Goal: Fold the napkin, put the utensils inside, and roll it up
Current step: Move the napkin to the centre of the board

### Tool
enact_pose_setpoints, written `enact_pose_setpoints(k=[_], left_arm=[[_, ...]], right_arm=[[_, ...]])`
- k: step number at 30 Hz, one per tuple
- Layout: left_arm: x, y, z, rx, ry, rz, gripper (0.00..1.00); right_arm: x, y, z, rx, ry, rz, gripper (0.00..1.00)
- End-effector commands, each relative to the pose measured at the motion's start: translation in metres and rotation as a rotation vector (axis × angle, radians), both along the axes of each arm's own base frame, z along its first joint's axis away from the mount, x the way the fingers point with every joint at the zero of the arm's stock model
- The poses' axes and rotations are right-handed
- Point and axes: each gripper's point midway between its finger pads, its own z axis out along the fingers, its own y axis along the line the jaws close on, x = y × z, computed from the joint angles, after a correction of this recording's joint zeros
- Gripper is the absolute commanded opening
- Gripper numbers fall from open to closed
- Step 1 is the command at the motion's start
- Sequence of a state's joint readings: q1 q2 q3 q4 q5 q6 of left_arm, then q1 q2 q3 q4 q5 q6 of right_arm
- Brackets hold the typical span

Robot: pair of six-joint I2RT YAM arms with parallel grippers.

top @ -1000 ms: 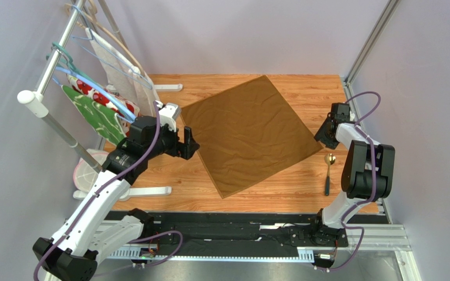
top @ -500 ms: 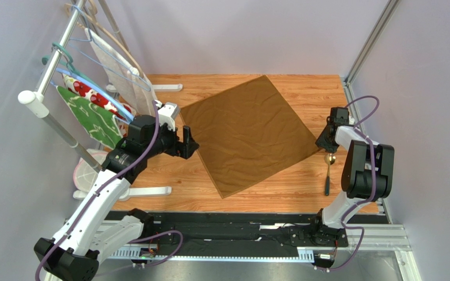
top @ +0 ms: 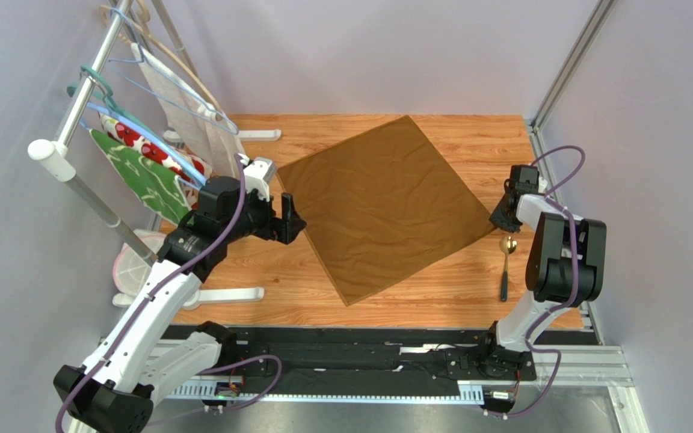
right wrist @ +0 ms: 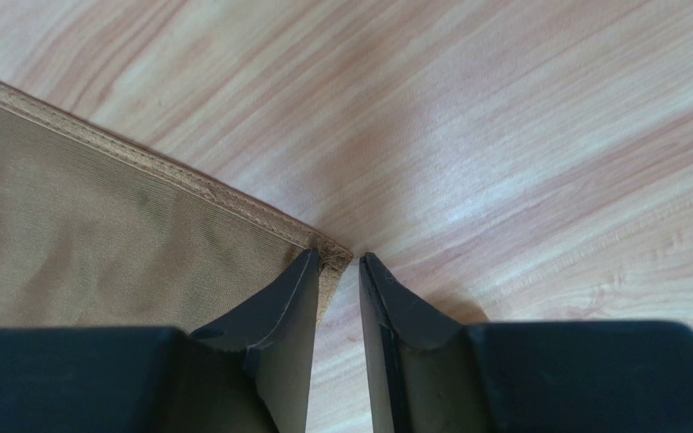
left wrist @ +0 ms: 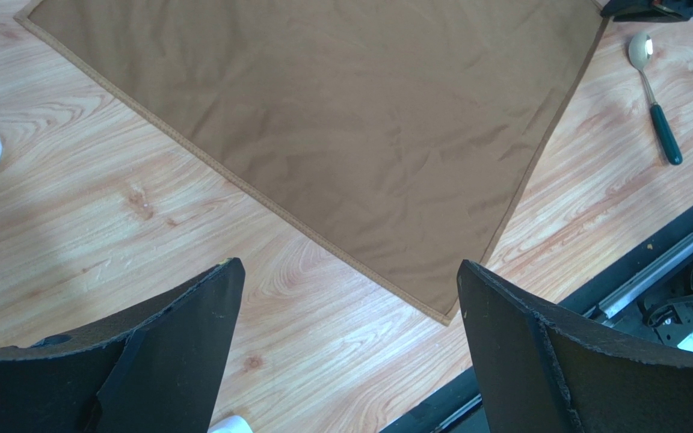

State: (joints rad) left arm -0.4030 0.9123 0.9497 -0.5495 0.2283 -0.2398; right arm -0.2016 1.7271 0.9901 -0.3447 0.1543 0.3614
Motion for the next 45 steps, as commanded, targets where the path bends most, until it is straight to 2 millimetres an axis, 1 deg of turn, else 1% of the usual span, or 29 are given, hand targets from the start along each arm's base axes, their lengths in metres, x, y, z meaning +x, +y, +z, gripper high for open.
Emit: enact_pose_setpoints(k=[1, 5, 6, 8, 9, 13, 18, 19, 21, 22, 23, 25, 26, 28, 29, 32, 33, 35, 38, 39, 40, 42, 43, 45], left_arm=[[0.003, -0.003, 0.006, -0.023, -0.018, -0.005, 0.97], [0.003, -0.002, 0.007, -0.026, -0.018, 0.0, 0.97], [0.004, -0.001, 0.007, -0.025, -0.022, 0.001, 0.97], [0.003, -0.001, 0.007, -0.025, -0.02, 0.001, 0.97], [0.004, -0.001, 0.007, -0.025, -0.022, 0.002, 0.97], [0.003, -0.001, 0.006, -0.025, -0.018, 0.001, 0.97], [0.004, -0.001, 0.007, -0.027, -0.021, 0.001, 0.97], [0.004, -0.001, 0.007, -0.028, -0.02, 0.003, 0.97], [0.004, -0.001, 0.007, -0.03, -0.016, 0.0, 0.96], [0.004, -0.002, 0.007, -0.032, -0.017, -0.005, 0.96], [0.003, -0.003, 0.007, -0.034, -0.016, -0.007, 0.96], [0.003, -0.003, 0.007, -0.038, -0.014, -0.012, 0.96], [0.002, -0.004, 0.007, -0.04, -0.013, -0.014, 0.96], [0.002, -0.004, 0.008, -0.044, -0.014, -0.017, 0.96], [0.002, -0.005, 0.008, -0.045, -0.012, -0.02, 0.96], [0.001, -0.005, 0.008, -0.048, -0.013, -0.02, 0.96], [0.001, -0.005, 0.008, -0.05, -0.014, -0.023, 0.96], [0.001, -0.006, 0.009, -0.053, -0.012, -0.023, 0.96], [0.0, -0.008, 0.008, -0.062, -0.007, -0.037, 0.96], [-0.001, -0.01, 0.009, -0.068, -0.009, -0.043, 0.95], [-0.001, -0.01, 0.01, -0.07, -0.01, -0.045, 0.96], [-0.001, -0.01, 0.009, -0.07, -0.008, -0.047, 0.95], [-0.002, -0.01, 0.01, -0.07, -0.009, -0.049, 0.96], [-0.002, -0.008, 0.008, -0.064, -0.006, -0.041, 0.96]], right_arm=[[-0.001, -0.001, -0.019, 0.018, 0.031, 0.013, 0.25], [0.001, -0.001, -0.019, 0.025, 0.024, 0.019, 0.18], [0.002, -0.001, -0.019, 0.024, 0.023, 0.02, 0.13], [0.002, -0.002, -0.019, 0.028, 0.022, 0.02, 0.08], [0.002, -0.001, -0.019, 0.033, 0.021, 0.023, 0.0], [0.008, 0.0, -0.012, 0.041, -0.001, 0.034, 0.0], [0.013, -0.011, 0.006, 0.006, -0.037, 0.018, 0.0], [0.014, -0.016, 0.014, -0.004, -0.055, 0.008, 0.0], [0.015, -0.023, 0.024, -0.022, -0.075, -0.005, 0.0], [0.015, -0.029, 0.035, -0.038, -0.1, -0.014, 0.0], [0.015, -0.033, 0.04, -0.045, -0.108, -0.018, 0.0], [0.015, -0.038, 0.052, -0.066, -0.13, -0.016, 0.0], [0.016, -0.04, 0.062, -0.077, -0.152, -0.019, 0.0], [0.017, -0.041, 0.071, -0.09, -0.166, -0.011, 0.0], [0.016, -0.041, 0.076, -0.09, -0.174, -0.009, 0.0], [0.019, -0.034, 0.08, -0.054, -0.201, 0.004, 0.0], [0.021, -0.027, 0.085, -0.027, -0.227, 0.024, 0.0], [0.024, -0.018, 0.089, 0.007, -0.259, 0.034, 0.0], [0.036, 0.005, 0.101, 0.056, -0.317, 0.091, 0.0], [0.041, 0.019, 0.103, 0.064, -0.321, 0.129, 0.0], [0.045, 0.023, 0.104, 0.058, -0.322, 0.14, 0.0], [0.05, 0.025, 0.107, 0.059, -0.327, 0.123, 0.0], [0.05, 0.024, 0.101, 0.063, -0.311, 0.112, 0.0], [0.046, 0.007, 0.094, 0.0, -0.257, 0.06, 0.01]])
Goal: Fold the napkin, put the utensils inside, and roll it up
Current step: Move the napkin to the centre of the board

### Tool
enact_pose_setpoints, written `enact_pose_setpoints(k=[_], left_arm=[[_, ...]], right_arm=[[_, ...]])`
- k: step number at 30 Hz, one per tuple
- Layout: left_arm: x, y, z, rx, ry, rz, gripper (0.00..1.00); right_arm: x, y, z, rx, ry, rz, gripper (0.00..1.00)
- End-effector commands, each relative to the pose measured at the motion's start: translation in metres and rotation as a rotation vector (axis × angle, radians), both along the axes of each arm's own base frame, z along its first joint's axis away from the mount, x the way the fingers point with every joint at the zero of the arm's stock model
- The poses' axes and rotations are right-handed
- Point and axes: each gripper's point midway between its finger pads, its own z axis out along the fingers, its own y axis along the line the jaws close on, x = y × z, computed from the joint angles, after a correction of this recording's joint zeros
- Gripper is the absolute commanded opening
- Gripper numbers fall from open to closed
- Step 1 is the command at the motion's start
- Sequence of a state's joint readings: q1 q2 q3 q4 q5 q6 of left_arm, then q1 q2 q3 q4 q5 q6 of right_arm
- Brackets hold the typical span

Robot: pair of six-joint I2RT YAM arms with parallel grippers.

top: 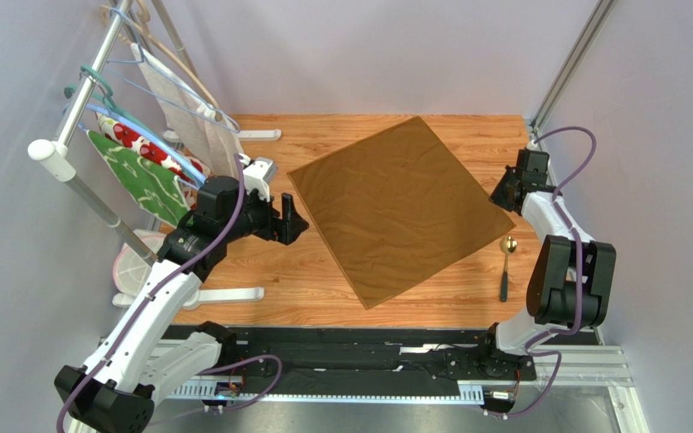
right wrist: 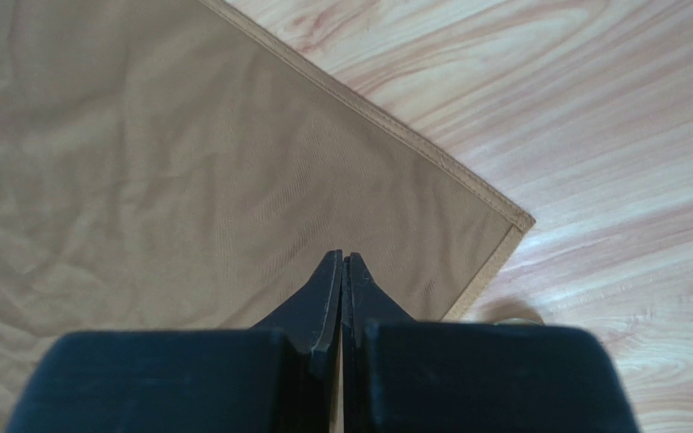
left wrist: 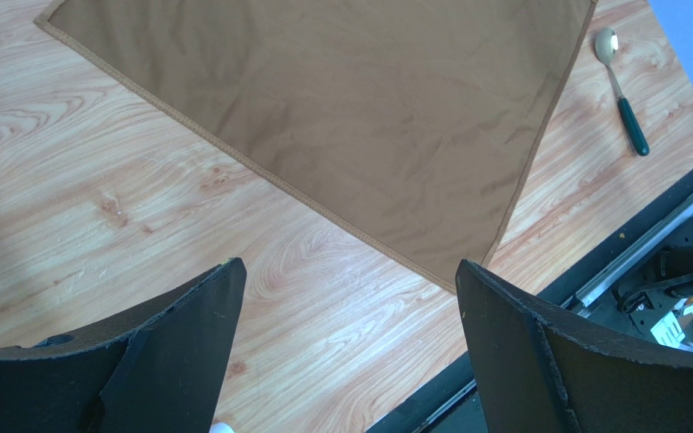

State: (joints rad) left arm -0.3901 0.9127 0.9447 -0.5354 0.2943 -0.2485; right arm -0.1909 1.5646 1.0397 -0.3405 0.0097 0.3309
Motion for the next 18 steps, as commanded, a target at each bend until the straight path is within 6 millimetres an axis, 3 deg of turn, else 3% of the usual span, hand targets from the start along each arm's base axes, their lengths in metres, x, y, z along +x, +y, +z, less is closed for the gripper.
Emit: enact_pose_setpoints(k=[1, 2, 8, 13, 18], left_arm=[[0.001, -0.001, 0.006, -0.022, -0.012, 0.003, 0.95], [0.002, 0.0, 0.005, -0.019, -0.014, 0.006, 0.96], [0.001, -0.001, 0.006, -0.022, -0.012, 0.003, 0.96], [0.002, -0.001, 0.005, -0.024, -0.011, 0.003, 0.95], [0.001, 0.0, 0.005, -0.023, -0.012, 0.004, 0.96]], right_arm=[[0.013, -0.021, 0.007, -0.05, 0.004, -0.08, 0.05], [0.01, -0.025, 0.0, -0.048, 0.03, -0.087, 0.15], [-0.012, -0.048, -0.029, 0.028, 0.084, -0.135, 0.41], [-0.018, -0.049, -0.043, 0.059, 0.103, -0.126, 0.47], [-0.013, -0.055, -0.053, 0.071, 0.12, -0.133, 0.44]])
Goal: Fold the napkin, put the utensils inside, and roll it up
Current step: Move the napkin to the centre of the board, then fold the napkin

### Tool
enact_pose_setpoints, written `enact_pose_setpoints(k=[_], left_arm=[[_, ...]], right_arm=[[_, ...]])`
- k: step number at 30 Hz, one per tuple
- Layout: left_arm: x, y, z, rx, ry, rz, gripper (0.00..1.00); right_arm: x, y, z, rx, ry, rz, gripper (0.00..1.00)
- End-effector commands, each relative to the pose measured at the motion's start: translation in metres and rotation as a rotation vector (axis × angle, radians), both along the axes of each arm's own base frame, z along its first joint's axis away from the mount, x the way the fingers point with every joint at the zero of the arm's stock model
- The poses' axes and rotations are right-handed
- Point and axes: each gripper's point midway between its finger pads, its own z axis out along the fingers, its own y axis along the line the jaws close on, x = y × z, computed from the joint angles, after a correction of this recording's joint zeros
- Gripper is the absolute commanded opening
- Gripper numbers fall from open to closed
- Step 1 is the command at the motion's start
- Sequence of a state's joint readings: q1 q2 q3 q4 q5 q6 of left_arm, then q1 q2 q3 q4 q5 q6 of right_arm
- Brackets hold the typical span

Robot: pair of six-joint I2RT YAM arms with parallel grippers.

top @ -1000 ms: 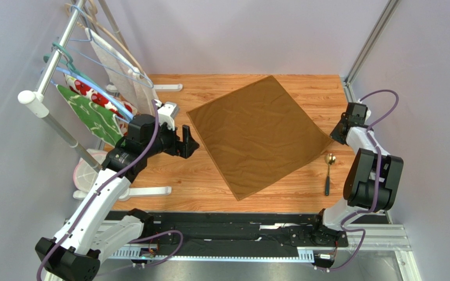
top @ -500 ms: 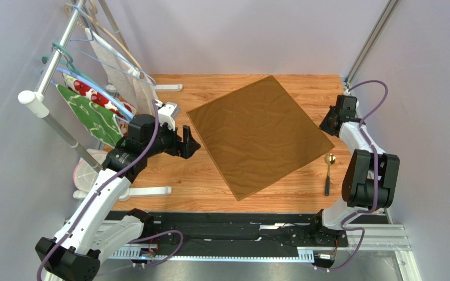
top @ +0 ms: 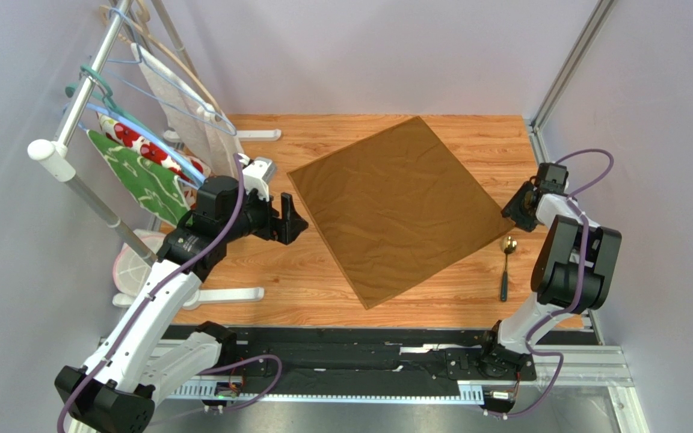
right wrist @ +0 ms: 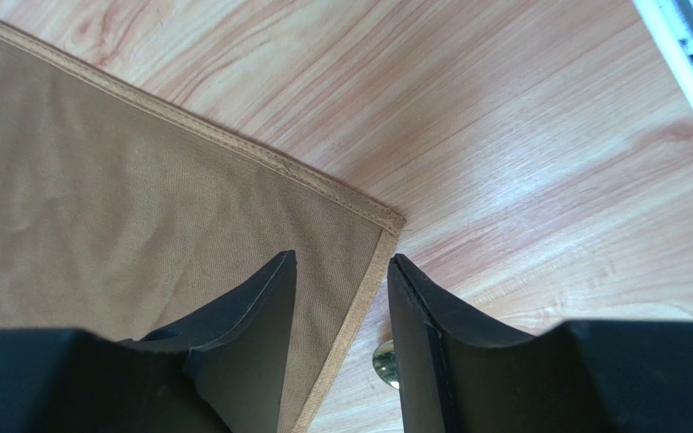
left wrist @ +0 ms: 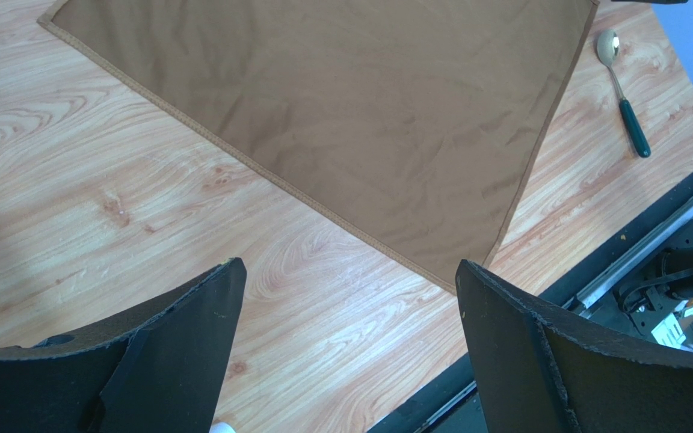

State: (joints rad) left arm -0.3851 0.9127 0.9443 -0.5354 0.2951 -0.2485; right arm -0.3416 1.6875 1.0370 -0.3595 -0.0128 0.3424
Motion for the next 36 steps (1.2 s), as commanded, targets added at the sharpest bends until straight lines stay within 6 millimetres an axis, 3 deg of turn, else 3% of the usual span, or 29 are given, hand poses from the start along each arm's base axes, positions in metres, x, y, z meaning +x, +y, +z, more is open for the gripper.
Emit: enact_pose_setpoints(k=[1, 10, 18, 29, 34, 36], left_arm=[[0.001, -0.001, 0.005, -0.022, -0.013, 0.001, 0.96], [0.001, 0.0, 0.005, -0.023, -0.01, 0.005, 0.96], [0.002, 0.0, 0.005, -0.023, -0.01, 0.007, 0.95], [0.002, 0.0, 0.005, -0.026, -0.007, 0.005, 0.96], [0.001, 0.0, 0.007, -0.028, -0.014, 0.001, 0.95], [0.001, 0.0, 0.007, -0.03, -0.015, -0.002, 0.95]], right_arm=[[0.01, -0.004, -0.005, 0.013, -0.014, 0.011, 0.44], [-0.003, -0.011, -0.021, 0.0, 0.029, -0.021, 0.43], [0.005, -0.018, -0.024, 0.004, 0.022, -0.026, 0.42], [0.001, -0.013, -0.045, 0.05, 0.069, 0.002, 0.34], [0.001, -0.008, -0.047, 0.069, 0.073, 0.041, 0.19], [0.002, -0.006, -0.047, 0.073, 0.071, 0.049, 0.05]])
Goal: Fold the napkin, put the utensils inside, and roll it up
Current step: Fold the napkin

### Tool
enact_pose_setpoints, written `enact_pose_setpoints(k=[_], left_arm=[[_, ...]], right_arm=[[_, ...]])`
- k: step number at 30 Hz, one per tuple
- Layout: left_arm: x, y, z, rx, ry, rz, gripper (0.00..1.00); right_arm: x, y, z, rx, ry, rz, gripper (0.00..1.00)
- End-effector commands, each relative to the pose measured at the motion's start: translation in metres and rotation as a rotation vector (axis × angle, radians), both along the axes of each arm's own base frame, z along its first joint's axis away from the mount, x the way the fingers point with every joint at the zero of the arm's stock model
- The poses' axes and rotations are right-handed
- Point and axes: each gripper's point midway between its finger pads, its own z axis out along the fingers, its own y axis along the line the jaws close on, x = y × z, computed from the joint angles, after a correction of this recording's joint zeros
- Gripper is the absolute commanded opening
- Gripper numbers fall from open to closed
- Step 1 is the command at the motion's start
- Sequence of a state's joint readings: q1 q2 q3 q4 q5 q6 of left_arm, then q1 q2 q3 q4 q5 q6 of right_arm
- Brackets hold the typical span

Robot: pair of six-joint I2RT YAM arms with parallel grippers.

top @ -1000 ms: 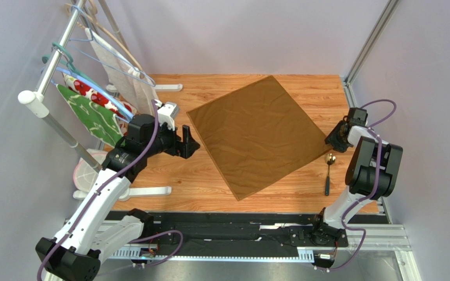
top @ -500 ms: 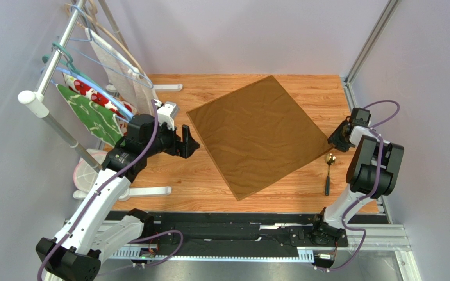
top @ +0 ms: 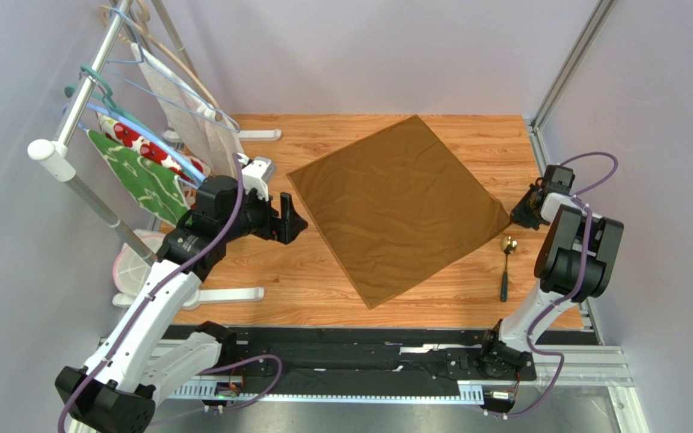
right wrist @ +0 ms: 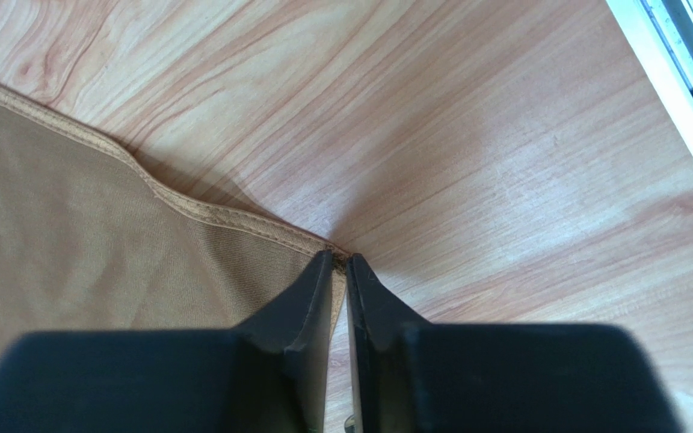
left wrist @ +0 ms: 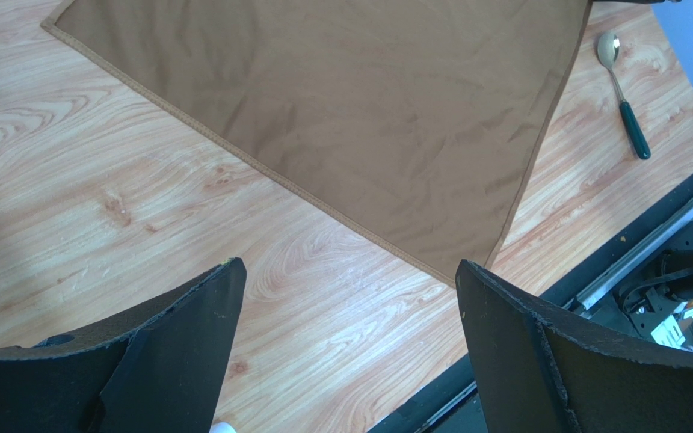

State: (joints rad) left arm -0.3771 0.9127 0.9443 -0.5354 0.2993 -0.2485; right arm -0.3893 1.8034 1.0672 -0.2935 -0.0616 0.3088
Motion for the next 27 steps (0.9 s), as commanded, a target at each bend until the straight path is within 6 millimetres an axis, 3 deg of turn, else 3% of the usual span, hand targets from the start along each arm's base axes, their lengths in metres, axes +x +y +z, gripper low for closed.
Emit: enact_pose_setpoints(k=[1, 6, 12, 14, 18, 23, 27], left_arm=[[0.0, -0.002, 0.007, -0.028, -0.017, -0.005, 0.96], [0.0, -0.002, 0.009, -0.032, -0.022, -0.007, 0.96], [-0.001, -0.002, 0.01, -0.034, -0.027, -0.011, 0.95], [-0.002, -0.002, 0.011, -0.037, -0.028, -0.011, 0.96], [-0.002, -0.003, 0.011, -0.04, -0.028, -0.013, 0.95], [-0.003, -0.002, 0.012, -0.043, -0.033, -0.013, 0.96], [-0.003, -0.002, 0.013, -0.042, -0.037, -0.012, 0.96]], right_arm=[[-0.01, 0.01, -0.02, 0.047, 0.061, 0.042, 0.02], [-0.006, 0.01, -0.009, 0.04, 0.026, 0.039, 0.0], [-0.001, 0.0, 0.035, -0.034, -0.072, 0.017, 0.0], [0.003, 0.005, 0.052, -0.022, -0.122, 0.037, 0.0], [0.013, 0.03, 0.076, 0.072, -0.239, 0.088, 0.0], [0.024, 0.057, 0.08, 0.141, -0.292, 0.14, 0.0], [0.037, 0.097, 0.086, 0.173, -0.334, 0.215, 0.0]])
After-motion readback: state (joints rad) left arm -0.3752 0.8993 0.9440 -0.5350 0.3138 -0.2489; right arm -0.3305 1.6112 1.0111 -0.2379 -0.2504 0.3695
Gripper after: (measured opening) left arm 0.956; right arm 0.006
